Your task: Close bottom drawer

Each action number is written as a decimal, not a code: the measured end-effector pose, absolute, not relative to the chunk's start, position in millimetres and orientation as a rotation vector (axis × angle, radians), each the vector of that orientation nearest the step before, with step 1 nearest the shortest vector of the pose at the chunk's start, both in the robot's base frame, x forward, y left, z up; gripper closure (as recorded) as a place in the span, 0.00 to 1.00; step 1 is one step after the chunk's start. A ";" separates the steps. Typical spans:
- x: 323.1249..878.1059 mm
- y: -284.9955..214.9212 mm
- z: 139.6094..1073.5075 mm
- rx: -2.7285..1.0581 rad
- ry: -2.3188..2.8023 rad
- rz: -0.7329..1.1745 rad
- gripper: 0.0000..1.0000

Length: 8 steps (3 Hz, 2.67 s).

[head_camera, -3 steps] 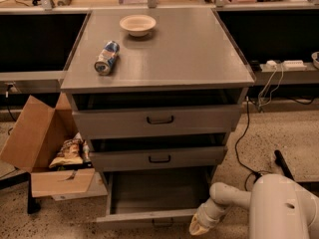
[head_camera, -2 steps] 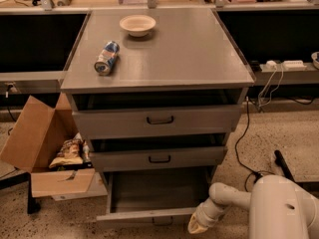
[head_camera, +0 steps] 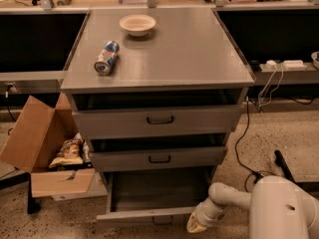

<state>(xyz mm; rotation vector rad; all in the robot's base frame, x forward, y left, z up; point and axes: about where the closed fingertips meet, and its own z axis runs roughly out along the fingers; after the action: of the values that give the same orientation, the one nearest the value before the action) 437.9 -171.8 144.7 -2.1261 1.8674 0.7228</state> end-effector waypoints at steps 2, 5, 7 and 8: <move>440.9 -170.8 144.3 -2.120 1.871 0.731 0.57; 440.9 -170.7 144.2 -2.120 1.871 0.731 0.00; 444.7 -171.9 144.5 -2.107 1.853 0.704 0.18; 463.9 -181.0 144.6 -2.101 1.826 0.606 0.43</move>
Offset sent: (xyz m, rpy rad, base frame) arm 0.0030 0.0010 -0.0004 0.0036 0.0050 -0.0041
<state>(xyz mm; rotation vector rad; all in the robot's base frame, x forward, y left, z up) 463.9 -181.0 144.6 -2.1007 1.8260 0.6065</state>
